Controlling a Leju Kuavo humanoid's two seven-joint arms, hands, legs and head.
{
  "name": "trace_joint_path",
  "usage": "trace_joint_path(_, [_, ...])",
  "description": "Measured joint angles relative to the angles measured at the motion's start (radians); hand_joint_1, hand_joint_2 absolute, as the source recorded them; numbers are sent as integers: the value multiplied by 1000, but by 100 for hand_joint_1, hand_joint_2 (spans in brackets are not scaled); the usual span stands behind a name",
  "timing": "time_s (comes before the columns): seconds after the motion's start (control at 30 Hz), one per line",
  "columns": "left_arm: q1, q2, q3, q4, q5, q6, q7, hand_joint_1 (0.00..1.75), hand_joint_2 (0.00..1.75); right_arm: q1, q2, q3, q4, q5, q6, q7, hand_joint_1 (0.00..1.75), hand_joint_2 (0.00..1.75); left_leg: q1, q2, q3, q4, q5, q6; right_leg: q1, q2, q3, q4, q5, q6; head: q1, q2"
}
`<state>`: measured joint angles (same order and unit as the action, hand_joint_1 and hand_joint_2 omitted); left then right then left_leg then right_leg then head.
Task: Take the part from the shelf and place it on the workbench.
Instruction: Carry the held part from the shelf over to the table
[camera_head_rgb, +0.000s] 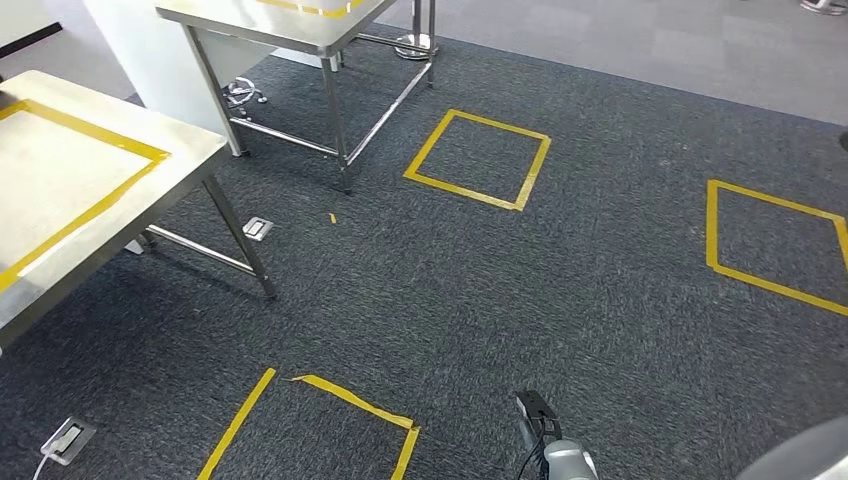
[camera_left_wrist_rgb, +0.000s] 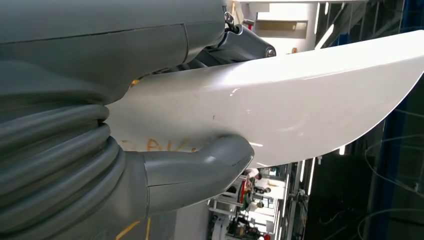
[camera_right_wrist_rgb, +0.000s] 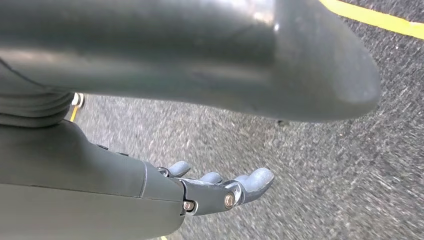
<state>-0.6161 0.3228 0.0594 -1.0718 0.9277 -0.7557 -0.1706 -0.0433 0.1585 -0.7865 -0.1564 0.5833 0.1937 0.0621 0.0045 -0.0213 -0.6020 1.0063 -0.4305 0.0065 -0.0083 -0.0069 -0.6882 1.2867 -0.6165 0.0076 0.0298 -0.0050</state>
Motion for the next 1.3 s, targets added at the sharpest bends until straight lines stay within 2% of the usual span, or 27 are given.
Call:
trace_joint_path(0.03, [3,-3,0,1,0,0,0,175,175,1,-1,-1,0,0,0,0,0,0,1,-14,-1,2,0,0,-1,4,-21,32,-2,2,0,0])
trace_joint_path(0.07, [5,-5,-1,1,-1,1,-1,175,175,2,-1,-1,0,0,-1,0,0,0,2,-29,-2,5,-1,-2,-2,6,-22,24,17,3,0,0])
trace_joint_path(0.13, [6,-8,0,2,-3,2,-6,175,175,3,-1,-2,0,0,-1,0,0,0,6,-57,-3,14,-5,-9,-8,23,26,-93,90,6,0,0])
trace_joint_path(0.17, [6,-9,0,1,-6,3,-10,175,175,2,-1,-2,0,0,-1,0,0,0,7,-70,-6,20,-8,-16,-12,47,55,-159,116,8,0,0])
trace_joint_path(0.23, [6,-12,1,-1,-14,8,-17,175,175,2,0,-2,0,0,-2,1,0,0,8,-95,-16,28,-9,-30,-17,77,86,-223,129,6,0,0])
trace_joint_path(0.27, [6,-13,2,-2,-17,11,-20,175,175,2,0,-3,0,1,-2,1,0,0,8,-107,-21,27,-7,-38,-15,78,88,-225,125,0,0,0])
trace_joint_path(0.3, [8,-13,5,-3,-19,14,-21,175,175,2,0,-3,0,3,-2,1,0,0,10,-118,-25,23,-3,-45,-15,65,89,-226,127,-8,1,0])
trace_joint_path(0.33, [11,-12,9,-4,-19,16,-22,175,175,2,0,-3,0,4,-2,0,0,0,11,-113,-28,25,-3,-50,-15,53,90,-228,129,-15,0,0])
trace_joint_path(0.4, [14,-9,16,-5,-21,19,-24,175,175,1,1,-3,0,6,-1,0,0,0,6,-59,-52,72,-29,-58,-16,30,94,-235,132,-29,-3,0])
trace_joint_path(0.47, [18,-9,18,-6,-22,19,-25,175,175,3,1,-4,0,6,-1,0,0,0,4,1,-108,193,-89,-63,-11,5,96,-237,130,-39,-6,0])
trace_joint_path(0.53, [26,-9,19,-6,-23,18,-25,175,175,5,1,-4,0,7,0,0,0,0,6,15,-158,298,-126,-64,-8,-22,96,-236,127,-43,-7,0])
trace_joint_path(0.57, [30,-9,20,-6,-24,18,-25,175,175,5,1,-5,0,8,0,0,0,0,5,16,-159,303,-118,-63,-6,-36,98,-236,125,-44,-7,0])
trace_joint_path(0.6, [31,-9,22,-6,-24,17,-26,175,175,5,1,-5,0,8,0,0,0,0,4,20,-138,266,-93,-59,-5,-49,101,-236,123,-44,-7,0])
trace_joint_path(0.63, [32,-8,23,-6,-24,17,-26,175,175,4,1,-5,0,8,1,0,0,0,2,31,-100,198,-58,-53,-3,-62,105,-236,120,-44,-7,0])
trace_joint_path(0.67, [31,-7,24,-7,-24,16,-26,175,175,4,2,-5,0,9,2,0,0,0,-4,56,-61,127,-34,-44,0,-75,109,-236,116,-42,-7,0])
trace_joint_path(0.73, [27,-6,25,-9,-24,16,-27,175,175,3,3,-5,0,9,2,-1,0,0,-17,90,-12,36,-14,-28,5,-97,114,-236,111,-36,-6,0])
trace_joint_path(0.77, [26,-6,26,-10,-24,16,-27,175,175,2,3,-5,0,9,3,-1,0,0,-22,93,-8,27,-18,-23,6,-109,116,-237,109,-31,-6,0])
trace_joint_path(0.83, [27,-3,28,-11,-24,16,-27,175,175,0,4,-5,0,9,3,0,0,0,-19,65,-8,19,-11,-16,8,-127,122,-239,104,-21,-5,0])
trace_joint_path(0.9, [25,-1,33,-13,-24,15,-28,175,175,-3,4,-6,0,9,5,-1,0,0,-8,41,-2,8,-5,-8,7,-90,110,-204,80,-11,-4,0])
trace_joint_path(0.97, [23,-5,35,-14,-25,15,-28,175,175,-2,3,-6,0,9,5,-1,0,0,-2,19,-2,4,-1,-2,3,-25,55,-92,26,-3,-3,0])
trace_joint_path(1.03, [29,-12,35,-14,-27,15,-27,175,175,2,2,-6,0,9,4,0,0,0,-1,-8,-4,5,0,0,0,1,-10,26,-10,1,-1,0])
trace_joint_path(1.07, [33,-13,35,-13,-28,15,-27,175,175,3,1,-6,0,9,4,0,0,0,0,-22,-5,7,0,-1,-1,5,-23,41,-1,2,-1,0])
trace_joint_path(1.1, [35,-14,35,-13,-28,15,-27,175,175,3,1,-7,0,9,4,0,0,0,2,-37,-5,10,-1,-3,-2,7,-16,13,28,4,-1,0])
trace_joint_path(1.13, [36,-14,35,-13,-28,15,-27,175,175,3,1,-7,0,9,4,0,0,0,4,-51,-5,14,-3,-7,-5,14,9,-48,68,5,-1,0])
trace_joint_path(1.2, [35,-15,35,-14,-28,15,-27,175,175,3,1,-7,0,10,4,-1,0,0,7,-77,-10,25,-7,-18,-14,51,66,-177,122,9,-1,0])
trace_joint_path(1.27, [34,-16,36,-15,-30,15,-26,175,175,3,1,-7,0,12,5,0,0,0,7,-100,-18,28,-7,-33,-16,70,88,-227,128,3,-1,0])
trace_joint_path(1.3, [35,-15,37,-15,-31,15,-26,175,175,2,1,-8,0,13,5,0,0,0,8,-112,-21,26,-5,-41,-14,60,90,-229,128,-3,-1,0])
